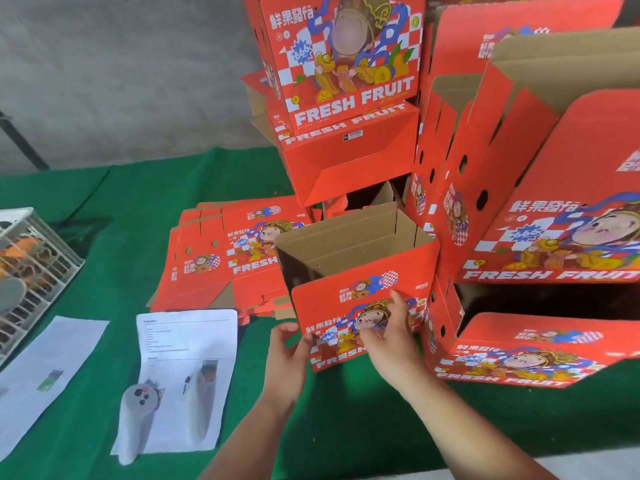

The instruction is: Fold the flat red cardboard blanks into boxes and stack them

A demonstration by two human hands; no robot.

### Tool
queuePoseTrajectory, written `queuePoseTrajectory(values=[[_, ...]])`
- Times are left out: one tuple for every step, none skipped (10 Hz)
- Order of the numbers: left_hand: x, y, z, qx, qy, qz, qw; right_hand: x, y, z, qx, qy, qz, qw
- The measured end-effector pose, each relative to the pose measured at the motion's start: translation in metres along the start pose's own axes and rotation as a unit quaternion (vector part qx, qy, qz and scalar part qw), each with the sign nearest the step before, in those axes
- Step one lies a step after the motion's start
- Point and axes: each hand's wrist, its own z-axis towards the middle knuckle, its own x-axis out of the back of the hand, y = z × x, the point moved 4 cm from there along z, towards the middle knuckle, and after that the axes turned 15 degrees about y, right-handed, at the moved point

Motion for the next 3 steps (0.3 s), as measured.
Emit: queuePoseTrajectory(values=[[0.003, -0.002, -0.002, -0.007, 0.003, -0.013, 1.0, 0.004, 0.002, -0.009, 0.059, -0.011, -0.042, 0.997], [0.001, -0.003, -0.006, -0.018, -0.005, -0.016, 1.0, 0.005, -0.001, -0.017, 0.145, -0.022, -0.079, 0.986], [0.004, 0.0, -0.005, -0.067, -0.014, -0.002, 0.998, 0.006, -0.006, -0.02, 0.259, -0.062, -0.144, 0.953]])
